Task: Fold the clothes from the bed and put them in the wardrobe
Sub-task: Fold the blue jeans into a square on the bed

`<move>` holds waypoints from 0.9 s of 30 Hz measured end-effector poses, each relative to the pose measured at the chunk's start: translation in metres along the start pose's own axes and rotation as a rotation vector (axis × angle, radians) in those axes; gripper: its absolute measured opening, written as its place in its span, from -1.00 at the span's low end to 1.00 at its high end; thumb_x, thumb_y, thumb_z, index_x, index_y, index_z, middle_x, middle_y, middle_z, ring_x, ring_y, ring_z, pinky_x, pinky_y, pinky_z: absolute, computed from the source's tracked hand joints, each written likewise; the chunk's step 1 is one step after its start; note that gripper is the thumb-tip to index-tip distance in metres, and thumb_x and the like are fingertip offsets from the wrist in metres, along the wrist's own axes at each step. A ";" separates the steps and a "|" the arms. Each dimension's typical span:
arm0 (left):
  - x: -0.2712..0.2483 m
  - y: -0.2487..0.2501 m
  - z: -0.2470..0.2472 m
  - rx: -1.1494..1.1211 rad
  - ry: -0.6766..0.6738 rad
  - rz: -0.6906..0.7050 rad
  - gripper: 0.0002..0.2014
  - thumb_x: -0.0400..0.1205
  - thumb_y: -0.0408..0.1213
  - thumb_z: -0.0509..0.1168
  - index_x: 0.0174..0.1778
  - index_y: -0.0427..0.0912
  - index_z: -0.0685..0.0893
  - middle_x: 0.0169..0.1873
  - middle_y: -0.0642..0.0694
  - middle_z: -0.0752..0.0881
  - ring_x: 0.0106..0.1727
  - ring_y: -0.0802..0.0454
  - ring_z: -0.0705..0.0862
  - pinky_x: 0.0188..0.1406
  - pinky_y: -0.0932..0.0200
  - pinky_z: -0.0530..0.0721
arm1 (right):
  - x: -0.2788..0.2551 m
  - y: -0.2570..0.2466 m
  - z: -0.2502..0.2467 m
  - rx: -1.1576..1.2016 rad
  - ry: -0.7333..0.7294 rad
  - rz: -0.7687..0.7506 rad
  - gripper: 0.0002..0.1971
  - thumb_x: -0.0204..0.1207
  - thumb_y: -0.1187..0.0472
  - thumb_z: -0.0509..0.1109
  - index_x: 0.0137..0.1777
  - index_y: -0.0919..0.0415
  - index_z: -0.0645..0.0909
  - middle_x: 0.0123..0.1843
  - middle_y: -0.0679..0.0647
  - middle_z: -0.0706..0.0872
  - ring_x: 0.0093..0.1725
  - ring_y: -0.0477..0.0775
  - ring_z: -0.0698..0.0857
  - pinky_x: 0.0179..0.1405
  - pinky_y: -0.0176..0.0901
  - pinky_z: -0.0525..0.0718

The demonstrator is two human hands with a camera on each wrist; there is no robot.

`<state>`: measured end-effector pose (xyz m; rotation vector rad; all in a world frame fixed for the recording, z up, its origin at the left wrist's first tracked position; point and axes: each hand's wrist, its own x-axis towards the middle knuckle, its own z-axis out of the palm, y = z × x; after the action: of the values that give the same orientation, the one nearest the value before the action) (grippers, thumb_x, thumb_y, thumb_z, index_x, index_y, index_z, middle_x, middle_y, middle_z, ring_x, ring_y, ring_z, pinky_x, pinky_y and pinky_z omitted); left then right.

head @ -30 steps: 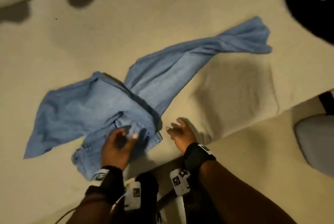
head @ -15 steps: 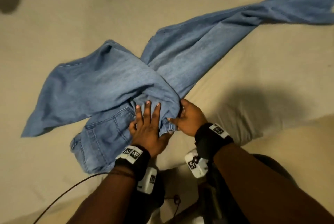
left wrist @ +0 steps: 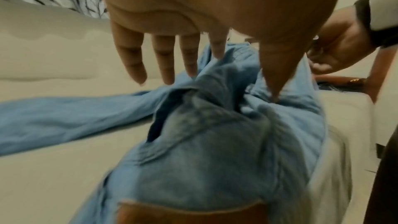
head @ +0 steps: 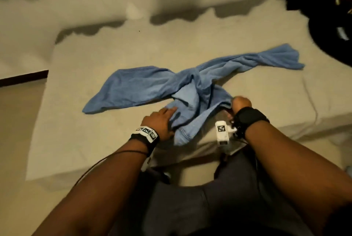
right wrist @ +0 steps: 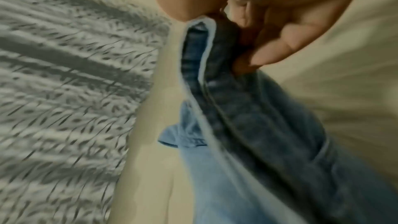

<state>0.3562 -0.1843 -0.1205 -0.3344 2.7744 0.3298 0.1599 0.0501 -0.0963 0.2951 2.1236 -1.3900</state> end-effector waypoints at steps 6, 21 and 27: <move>-0.041 0.034 0.048 -0.140 0.020 -0.006 0.17 0.44 0.35 0.46 0.73 0.35 -0.27 0.79 -0.12 0.00 0.73 -0.26 0.24 0.59 -0.31 0.41 | -0.082 0.005 -0.007 0.350 -0.079 0.029 -0.43 0.71 0.52 0.09 0.60 -0.04 0.39 0.27 0.25 0.58 -0.09 0.19 0.65 -0.11 0.09 0.71; -0.087 0.068 -0.092 -0.671 0.593 -0.339 -0.78 0.52 -0.16 0.34 0.07 -0.05 0.74 0.06 -0.24 0.81 0.06 -0.34 0.71 0.01 -0.05 0.68 | -0.265 -0.172 -0.100 0.239 -0.209 -0.999 -0.66 0.55 0.63 0.31 0.20 0.33 0.71 0.01 0.13 0.80 0.02 -0.03 0.79 0.08 -0.24 0.76; -0.149 0.048 -0.223 -0.647 0.994 -0.113 -0.64 0.51 -0.02 0.33 0.22 -0.01 0.68 -0.03 -0.14 0.79 0.04 -0.26 0.76 -0.09 0.08 0.56 | -0.301 -0.223 -0.169 -0.484 0.556 -1.359 -0.69 0.47 -0.06 0.47 -0.19 0.22 0.71 -0.16 0.12 0.63 -0.17 0.12 0.58 -0.15 -0.13 0.50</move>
<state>0.4152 -0.1692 0.1450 -1.0407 3.4583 1.3523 0.2380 0.1419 0.2966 -1.3305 3.2058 -1.3563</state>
